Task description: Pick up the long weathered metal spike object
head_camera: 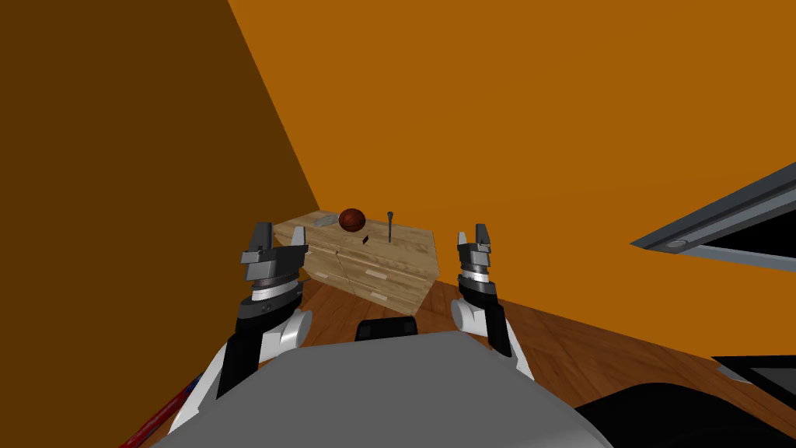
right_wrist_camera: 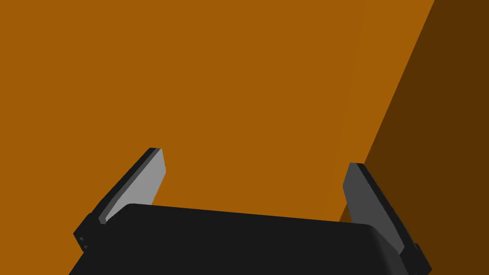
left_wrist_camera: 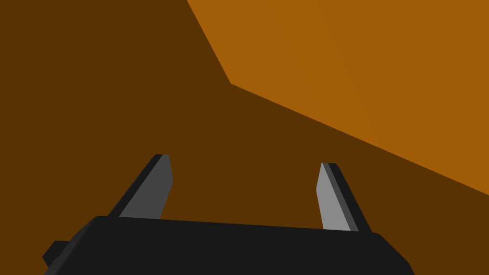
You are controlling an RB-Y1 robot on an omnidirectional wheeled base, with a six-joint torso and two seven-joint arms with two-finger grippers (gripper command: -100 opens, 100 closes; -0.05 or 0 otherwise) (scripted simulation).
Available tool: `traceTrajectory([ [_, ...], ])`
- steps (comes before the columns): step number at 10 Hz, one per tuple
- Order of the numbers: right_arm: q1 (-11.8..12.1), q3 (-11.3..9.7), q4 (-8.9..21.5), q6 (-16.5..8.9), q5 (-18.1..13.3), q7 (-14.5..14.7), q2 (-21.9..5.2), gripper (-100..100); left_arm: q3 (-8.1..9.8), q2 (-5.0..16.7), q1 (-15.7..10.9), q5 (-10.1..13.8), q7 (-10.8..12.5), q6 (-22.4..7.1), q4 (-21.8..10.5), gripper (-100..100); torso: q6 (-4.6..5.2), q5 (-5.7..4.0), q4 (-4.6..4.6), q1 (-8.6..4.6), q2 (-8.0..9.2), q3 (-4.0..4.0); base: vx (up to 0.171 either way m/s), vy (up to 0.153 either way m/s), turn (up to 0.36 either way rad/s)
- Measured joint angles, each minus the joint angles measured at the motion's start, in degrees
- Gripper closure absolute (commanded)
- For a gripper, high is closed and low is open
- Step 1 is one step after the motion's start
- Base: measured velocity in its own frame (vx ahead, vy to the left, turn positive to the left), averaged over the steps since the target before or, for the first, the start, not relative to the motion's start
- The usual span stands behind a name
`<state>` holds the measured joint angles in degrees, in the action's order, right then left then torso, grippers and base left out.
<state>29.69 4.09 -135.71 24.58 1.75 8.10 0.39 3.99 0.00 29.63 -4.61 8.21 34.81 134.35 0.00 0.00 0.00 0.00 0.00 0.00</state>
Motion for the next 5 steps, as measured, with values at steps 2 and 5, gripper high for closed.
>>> traceTrajectory([
  [2, -0.67, -0.51, 0.98, -0.70, -0.56, 0.26, -2.01, -100, 0.00, 0.00, 0.00, 0.00, 0.00, 0.00, 0.00, 0, 0.00, 0.01, 0.00, 0.08, 0.00, 0.00, 0.000, 0.034, -0.010],
  [5, -1.82, -1.77, 2.85, -3.22, -1.96, 0.87, -5.24, -100, 0.00, 0.00, 0.00, 0.00, 0.00, 0.00, 0.00, 0, 0.00, 0.04, 0.00, 0.19, 0.01, 0.00, -0.003, 0.054, -0.010],
])
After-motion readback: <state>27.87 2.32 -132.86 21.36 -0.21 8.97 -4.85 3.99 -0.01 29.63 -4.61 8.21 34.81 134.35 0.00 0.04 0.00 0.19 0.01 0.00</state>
